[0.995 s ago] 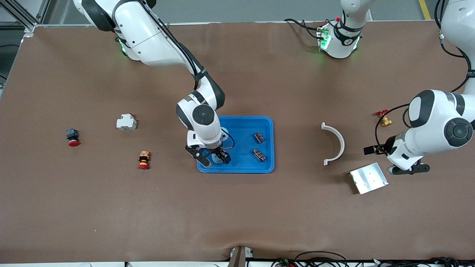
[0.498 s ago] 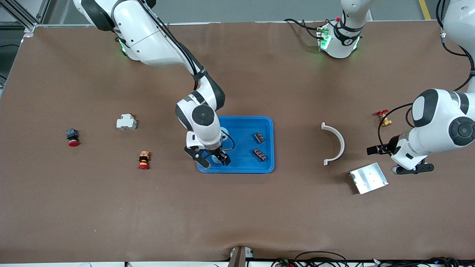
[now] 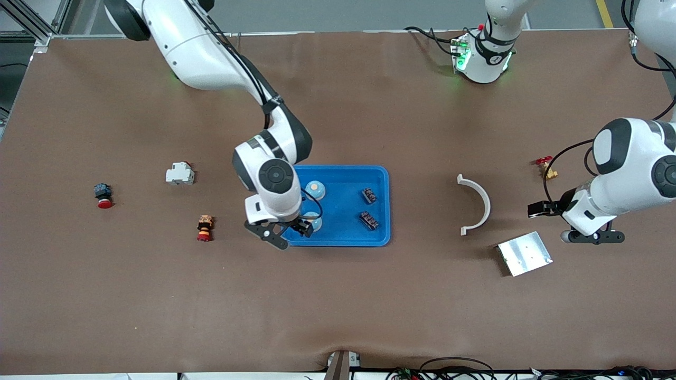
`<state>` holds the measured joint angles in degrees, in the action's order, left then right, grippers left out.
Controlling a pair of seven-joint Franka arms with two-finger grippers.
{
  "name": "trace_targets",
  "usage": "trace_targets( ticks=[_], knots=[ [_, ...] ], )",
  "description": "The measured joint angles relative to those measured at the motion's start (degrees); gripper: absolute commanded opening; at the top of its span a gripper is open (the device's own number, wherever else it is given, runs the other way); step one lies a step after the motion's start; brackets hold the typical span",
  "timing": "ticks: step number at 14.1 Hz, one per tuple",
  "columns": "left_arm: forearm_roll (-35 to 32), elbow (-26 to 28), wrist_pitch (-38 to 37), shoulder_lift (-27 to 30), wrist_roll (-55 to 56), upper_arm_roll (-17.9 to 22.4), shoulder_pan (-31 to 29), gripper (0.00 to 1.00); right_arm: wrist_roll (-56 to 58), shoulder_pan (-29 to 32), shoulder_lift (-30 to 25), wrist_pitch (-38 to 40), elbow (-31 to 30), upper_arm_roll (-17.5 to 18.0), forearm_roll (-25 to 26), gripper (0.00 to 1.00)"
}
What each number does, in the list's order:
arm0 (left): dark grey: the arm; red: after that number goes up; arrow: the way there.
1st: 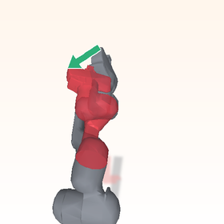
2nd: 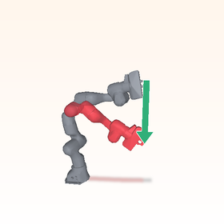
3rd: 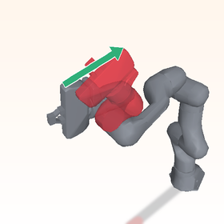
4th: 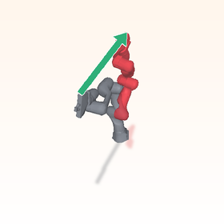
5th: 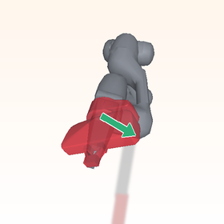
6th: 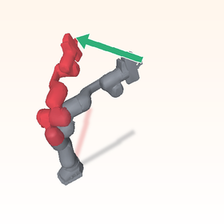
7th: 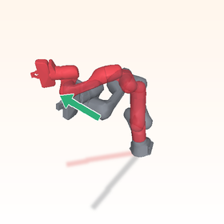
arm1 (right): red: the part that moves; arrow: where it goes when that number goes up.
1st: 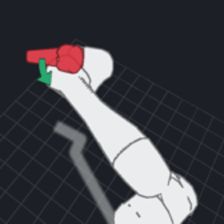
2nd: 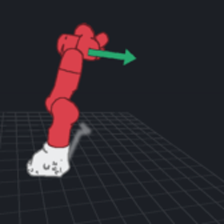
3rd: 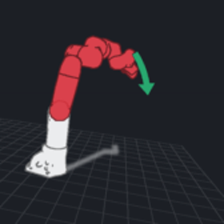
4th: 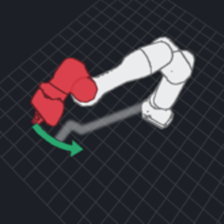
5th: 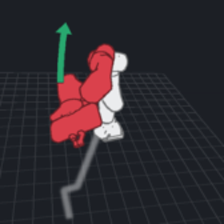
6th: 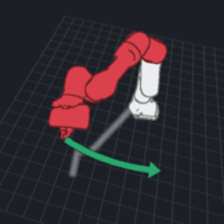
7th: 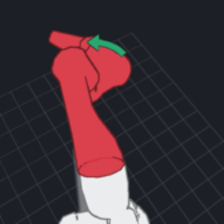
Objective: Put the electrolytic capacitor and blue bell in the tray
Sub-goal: 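Open the right gripper and withdraw it from the tray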
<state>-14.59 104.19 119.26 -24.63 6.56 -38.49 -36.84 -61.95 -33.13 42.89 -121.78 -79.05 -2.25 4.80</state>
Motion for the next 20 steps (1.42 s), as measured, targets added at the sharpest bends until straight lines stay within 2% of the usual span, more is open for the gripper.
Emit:
trace_targets(
  ticks=[7,15,20],
  knots=[
    [4.53,0.7,0.27,8.57,-0.49,1.17,-0.31,1.0,21.44,9.52,-8.33,9.37,0.37,-0.33,0.09,1.0],
    [7.99,3.15,0.13,20.6,-0.49,1.24,-0.92,1.0,39.32,17.77,-14.42,14.16,0.4,-0.39,0.28,1.0],
    [13.42,3.58,-8.16,26.42,-0.49,1.31,-0.94,1.0,52.35,24.85,-18.26,18.54,0.45,-0.36,0.29,1.0]
  ],
)
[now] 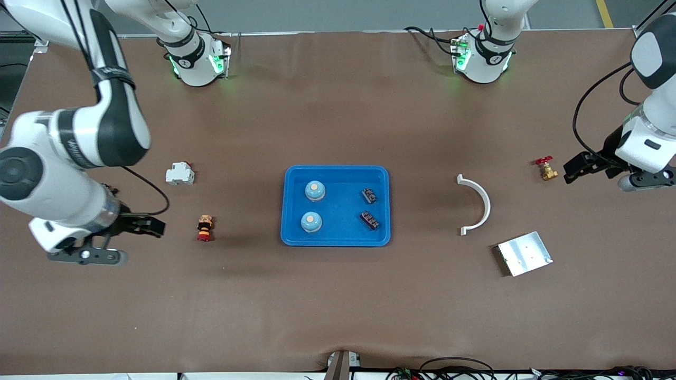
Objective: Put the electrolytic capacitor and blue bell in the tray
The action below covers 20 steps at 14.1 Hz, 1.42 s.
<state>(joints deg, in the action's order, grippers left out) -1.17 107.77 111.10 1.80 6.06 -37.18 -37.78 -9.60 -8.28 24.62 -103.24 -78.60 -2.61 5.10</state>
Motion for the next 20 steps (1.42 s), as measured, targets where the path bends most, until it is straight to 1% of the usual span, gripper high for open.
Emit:
trace_targets(
  ticks=[2,5,7,11,14,18,20],
  knots=[
    [0.47,-1.4,-2.33,0.21,0.0,0.02,-0.01,1.0,3.86,2.14,-1.63,2.3,0.01,0.01,-0.02,1.0],
    [0.52,-3.35,-4.25,-0.33,0.0,0.05,-0.04,1.0,5.85,3.47,-3.56,5.58,0.09,0.05,-0.17,1.0],
    [0.52,-3.52,-4.35,-0.67,0.0,0.05,-0.05,1.0,5.93,4.1,-4.98,7.05,0.18,0.07,-0.97,1.0],
    [0.52,-3.6,-4.36,-0.87,-0.02,-0.01,-0.04,1.0,7.22,7.02,-8.75,11.01,0.32,0.07,-4.99,1.0],
    [0.53,-3.77,-4.37,-0.87,-0.02,-0.05,-0.04,1.0,9.38,8.45,-10.81,12.43,0.31,0.08,-5.47,1.0],
    [1.46,-3.9,-4.37,-0.88,-0.03,-0.04,-0.01,1.0,9.77,8.73,-12.49,14.22,0.16,0.16,-5.68,1.0],
    [1.7,-3.93,-4.39,-0.91,-0.11,0.88,1.5,1.0,9.79,8.73,-14.05,14.64,-0.33,0.24,-5.75,1.0]
  ],
)
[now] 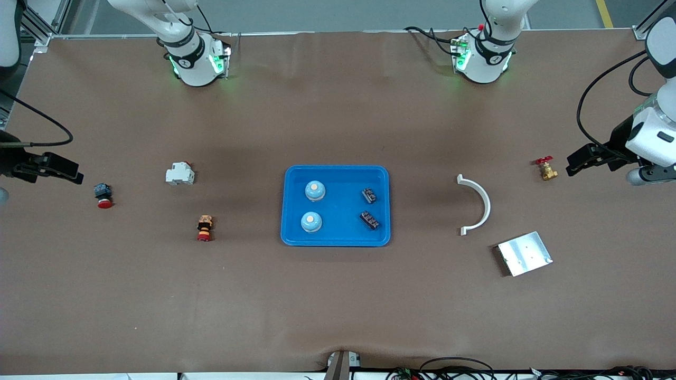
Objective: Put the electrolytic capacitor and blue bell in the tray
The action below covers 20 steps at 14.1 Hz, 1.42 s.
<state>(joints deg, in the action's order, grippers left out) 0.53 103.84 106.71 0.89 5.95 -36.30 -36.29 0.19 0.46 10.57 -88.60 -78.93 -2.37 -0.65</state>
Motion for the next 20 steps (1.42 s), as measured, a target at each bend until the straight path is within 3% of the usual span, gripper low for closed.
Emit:
trace_targets(
  ticks=[1,4,8,14,20],
  knots=[
    [0.07,-0.01,-0.01,0.0,0.0,2.85,3.24,1.0,0.0,0.0,-0.96,0.11,-0.21,0.01,-0.02,1.0],
    [0.15,-0.06,-0.05,-0.02,0.0,16.76,17.07,1.0,0.0,0.05,-3.46,1.17,-0.45,0.02,-0.05,1.0],
    [0.19,-0.08,-0.09,-0.02,0.0,27.18,27.39,1.0,0.01,1.15,-4.73,1.73,-1.97,-0.01,-0.05,1.0],
    [0.19,-0.1,-0.16,-0.02,0.0,28.4,28.66,1.0,0.05,1.54,-8.6,1.71,-7.0,0.08,-0.07,1.0],
    [0.19,-0.1,-0.28,-0.03,0.0,28.6,28.65,1.0,0.05,1.54,-10.09,1.71,-7.97,0.17,-0.09,1.0]
  ],
)
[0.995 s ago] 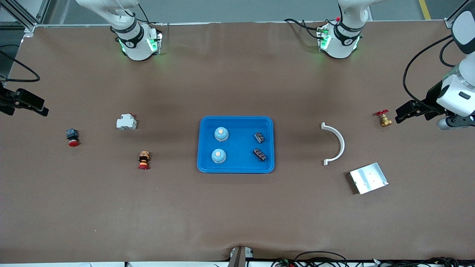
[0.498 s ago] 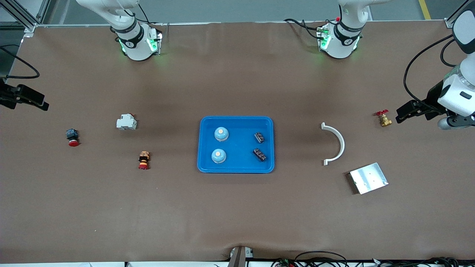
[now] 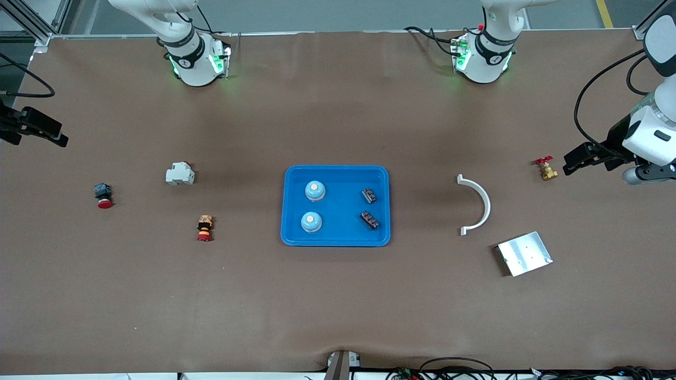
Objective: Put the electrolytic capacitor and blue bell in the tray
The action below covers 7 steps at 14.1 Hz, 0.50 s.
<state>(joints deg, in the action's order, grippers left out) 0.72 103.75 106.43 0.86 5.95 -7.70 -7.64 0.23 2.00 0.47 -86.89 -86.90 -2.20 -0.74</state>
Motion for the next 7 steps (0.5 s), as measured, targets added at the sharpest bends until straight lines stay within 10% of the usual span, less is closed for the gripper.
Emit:
trace_targets(
  ticks=[7],
  knots=[
    [0.0,0.0,-0.12,-0.01,0.0,1.52,1.89,1.0,0.0,0.0,-0.04,0.0,-0.01,0.01,-0.02,1.0]
  ],
)
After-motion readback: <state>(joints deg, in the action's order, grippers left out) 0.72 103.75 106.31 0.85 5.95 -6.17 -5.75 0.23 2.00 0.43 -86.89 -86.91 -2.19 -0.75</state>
